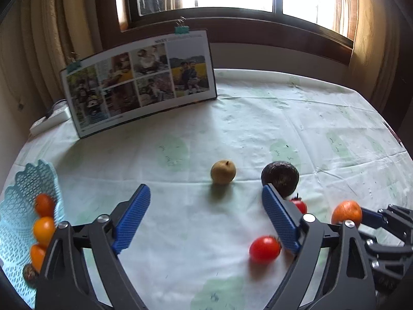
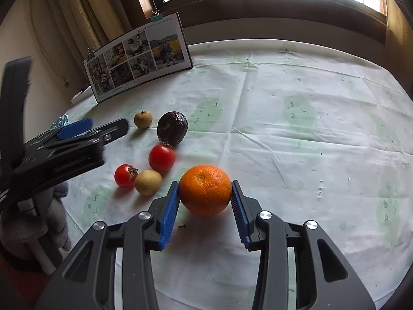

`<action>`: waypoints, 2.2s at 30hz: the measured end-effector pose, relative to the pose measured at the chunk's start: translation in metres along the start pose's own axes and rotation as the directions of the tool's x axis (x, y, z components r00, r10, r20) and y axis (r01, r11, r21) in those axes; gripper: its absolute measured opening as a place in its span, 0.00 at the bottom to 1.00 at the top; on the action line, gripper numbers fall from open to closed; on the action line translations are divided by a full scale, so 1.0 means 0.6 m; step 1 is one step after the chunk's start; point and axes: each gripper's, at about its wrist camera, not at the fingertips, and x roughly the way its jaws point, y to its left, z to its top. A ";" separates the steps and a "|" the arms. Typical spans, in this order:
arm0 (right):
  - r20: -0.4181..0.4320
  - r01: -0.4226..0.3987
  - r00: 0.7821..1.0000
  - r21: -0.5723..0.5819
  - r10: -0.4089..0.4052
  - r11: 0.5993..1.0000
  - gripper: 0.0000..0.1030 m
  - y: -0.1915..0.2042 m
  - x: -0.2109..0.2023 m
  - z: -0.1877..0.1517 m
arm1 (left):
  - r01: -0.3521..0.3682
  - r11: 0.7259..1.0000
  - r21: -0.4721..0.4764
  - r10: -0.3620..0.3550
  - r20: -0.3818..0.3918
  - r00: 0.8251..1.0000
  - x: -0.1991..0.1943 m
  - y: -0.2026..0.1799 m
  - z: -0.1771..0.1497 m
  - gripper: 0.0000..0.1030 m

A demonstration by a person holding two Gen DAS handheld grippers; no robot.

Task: Organize fruits
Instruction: 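Grasp an orange with right tool while left tool grasps a pale yellow pear, then release the pear into the basket from left tool while right tool holds orange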

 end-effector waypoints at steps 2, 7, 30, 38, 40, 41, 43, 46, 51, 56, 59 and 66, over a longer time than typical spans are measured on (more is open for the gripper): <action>0.003 -0.002 1.000 0.005 0.002 1.000 0.39 -0.003 0.000 0.000 | 0.017 1.000 0.005 -0.017 -0.019 1.000 0.021 -0.006 0.008 0.78; 0.000 -0.005 1.000 0.016 0.005 1.000 0.39 -0.005 0.000 0.000 | 0.040 0.999 0.021 -0.039 -0.062 0.997 0.062 -0.016 0.020 0.57; 0.041 0.022 0.999 0.005 -0.022 1.000 0.39 0.009 -0.014 0.003 | 0.006 1.000 0.007 -0.007 0.025 1.000 -0.014 0.000 0.009 0.28; 0.063 0.017 0.998 -0.009 -0.016 1.000 0.39 0.033 -0.023 0.013 | -0.058 0.998 -0.026 0.060 0.081 0.995 -0.071 0.042 -0.003 0.28; 0.069 0.010 0.998 -0.021 -0.009 1.000 0.39 0.045 -0.025 0.017 | -0.072 0.997 -0.035 0.075 0.091 0.993 -0.082 0.054 -0.006 0.28; 0.072 0.008 0.997 -0.027 -0.006 1.000 0.39 0.052 -0.026 0.019 | -0.078 0.996 -0.042 0.081 0.095 0.992 -0.087 0.060 -0.008 0.28; 0.077 0.000 0.997 -0.043 0.003 0.999 0.39 0.067 -0.028 0.023 | -0.087 0.995 -0.054 0.092 0.101 0.991 -0.095 0.073 -0.012 0.28; 0.082 -0.014 0.996 -0.067 0.019 0.998 0.39 0.091 -0.030 0.029 | -0.113 0.990 -0.080 0.122 0.109 0.987 -0.109 0.099 -0.020 0.28; 0.083 -0.042 0.995 -0.114 0.051 0.993 0.39 0.140 -0.028 0.036 | -0.150 0.981 -0.124 0.164 0.110 0.980 -0.124 0.142 -0.034 0.28; 0.077 -0.072 0.993 -0.161 0.085 0.984 0.39 0.192 -0.023 0.039 | -0.180 0.969 -0.167 0.200 0.107 0.974 -0.138 0.188 -0.048 0.28; 0.073 -0.087 0.992 -0.188 0.102 0.978 0.39 0.221 -0.022 0.039 | -0.200 0.961 -0.193 0.223 0.103 0.969 -0.145 0.215 -0.058 0.28; 0.061 -0.124 0.988 -0.242 0.143 0.962 0.39 0.283 -0.014 0.042 | -0.242 0.937 -0.252 0.270 0.081 0.959 -0.155 0.276 -0.079 0.28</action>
